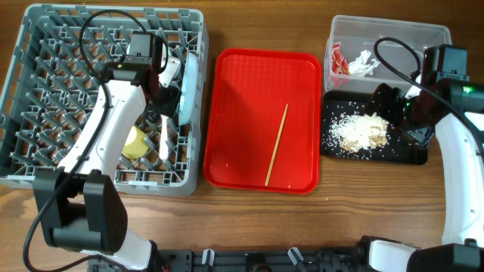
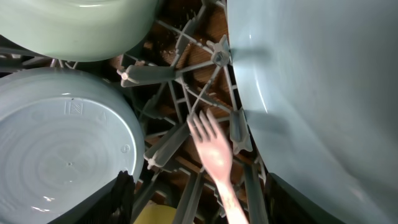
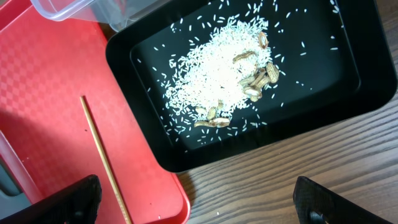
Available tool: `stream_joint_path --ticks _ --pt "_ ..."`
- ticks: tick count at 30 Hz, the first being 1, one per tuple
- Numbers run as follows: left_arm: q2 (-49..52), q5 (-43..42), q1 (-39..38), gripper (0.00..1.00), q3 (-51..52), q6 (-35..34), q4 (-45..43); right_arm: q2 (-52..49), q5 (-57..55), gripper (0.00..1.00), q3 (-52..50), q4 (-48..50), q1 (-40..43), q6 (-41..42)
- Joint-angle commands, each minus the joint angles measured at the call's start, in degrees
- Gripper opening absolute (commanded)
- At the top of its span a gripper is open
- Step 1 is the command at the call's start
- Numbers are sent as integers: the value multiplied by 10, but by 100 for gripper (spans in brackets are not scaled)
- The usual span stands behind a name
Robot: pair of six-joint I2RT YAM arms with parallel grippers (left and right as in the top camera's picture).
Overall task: Sort waste into correct bins and load items into the dishwasher rack
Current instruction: 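Release the fork in the rack and lift the left gripper, then move the left gripper to the wooden chopstick on the red tray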
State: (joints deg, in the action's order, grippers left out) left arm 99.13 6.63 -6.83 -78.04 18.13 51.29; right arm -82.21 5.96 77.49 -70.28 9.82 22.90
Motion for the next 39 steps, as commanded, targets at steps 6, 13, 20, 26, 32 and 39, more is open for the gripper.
stream_joint_path --ticks 6,13,20,26,32,39 --pt "-5 4 3 38 0 -5 -17 7 0 100 7 -1 1 -4" --pt "-60 3 2 39 -1 -55 -55 7 0 100 7 0 1 -4" --pt "-136 -170 -14 4 -1 -163 -61 7 0 100 7 -1 1 -4" --pt "-129 -340 -65 81 1 -233 -70 7 0 100 7 -1 1 -4" --pt "-78 -324 -170 100 1 -233 -101 7 0 100 7 -1 1 -4" --pt "5 -181 -281 100 1 -264 -129 7 0 100 7 -1 1 -4"
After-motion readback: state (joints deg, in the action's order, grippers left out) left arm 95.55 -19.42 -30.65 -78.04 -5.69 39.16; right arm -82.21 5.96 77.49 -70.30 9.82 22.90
